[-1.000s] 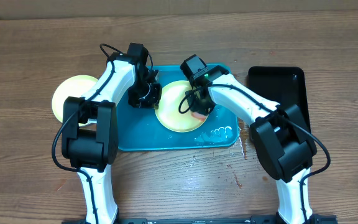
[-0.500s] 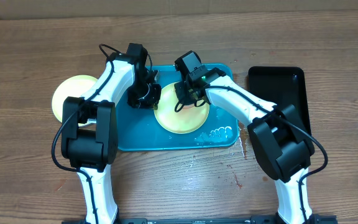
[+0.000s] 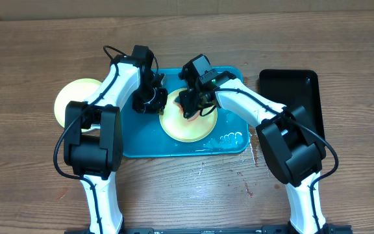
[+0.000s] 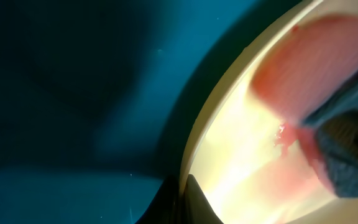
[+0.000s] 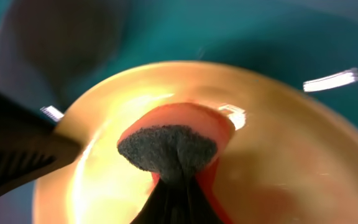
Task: Clean dirty plates on tray and stack at the side
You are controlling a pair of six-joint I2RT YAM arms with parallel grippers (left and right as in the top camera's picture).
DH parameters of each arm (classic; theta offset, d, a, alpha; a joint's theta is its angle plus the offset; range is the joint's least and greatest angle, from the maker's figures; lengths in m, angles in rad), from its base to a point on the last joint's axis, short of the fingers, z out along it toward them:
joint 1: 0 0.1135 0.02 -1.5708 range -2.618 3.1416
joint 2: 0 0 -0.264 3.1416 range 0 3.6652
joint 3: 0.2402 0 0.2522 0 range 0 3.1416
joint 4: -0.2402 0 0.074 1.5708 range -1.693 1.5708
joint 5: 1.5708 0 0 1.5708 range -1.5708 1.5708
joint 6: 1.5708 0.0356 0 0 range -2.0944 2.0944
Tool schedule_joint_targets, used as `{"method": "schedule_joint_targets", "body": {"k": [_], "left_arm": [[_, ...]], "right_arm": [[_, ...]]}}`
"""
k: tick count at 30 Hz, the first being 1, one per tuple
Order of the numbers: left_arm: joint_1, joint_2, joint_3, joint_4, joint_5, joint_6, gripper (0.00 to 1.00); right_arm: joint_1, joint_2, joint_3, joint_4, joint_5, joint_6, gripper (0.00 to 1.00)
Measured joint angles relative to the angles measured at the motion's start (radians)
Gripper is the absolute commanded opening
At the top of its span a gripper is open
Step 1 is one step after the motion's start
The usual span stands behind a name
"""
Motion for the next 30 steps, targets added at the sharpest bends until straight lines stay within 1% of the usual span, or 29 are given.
{"method": "schedule_joint_targets", "body": {"k": [6,10,13,17,23,30], "left_arm": [[0.0,0.0,0.0,0.0,0.0,0.003,0.04],[0.0,0.0,0.0,0.002,0.0,0.003,0.04],[0.005,0.0,0.0,0.002,0.002,0.003,0.04],[0.009,0.0,0.0,0.002,0.008,0.003,0.04],[0.017,0.0,0.0,0.001,0.023,0.003,0.04],[0.018,0.0,0.0,0.002,0.024,0.003,0.04]], "right_arm": [[-0.024,0.0,0.0,-0.048,-0.165,-0.028,0.04],[-0.046,0.0,0.0,-0.108,-0.213,-0.035,0.04],[-0.062,0.001,0.0,-0.154,-0.214,-0.039,0.04],[-0.088,0.001,0.0,-0.2,-0.179,-0.039,0.04],[-0.104,-0.002,0.0,-0.219,-0.08,-0.039,0.04],[-0.095,-0.026,0.0,-0.18,0.117,-0.039,0.04]]}}
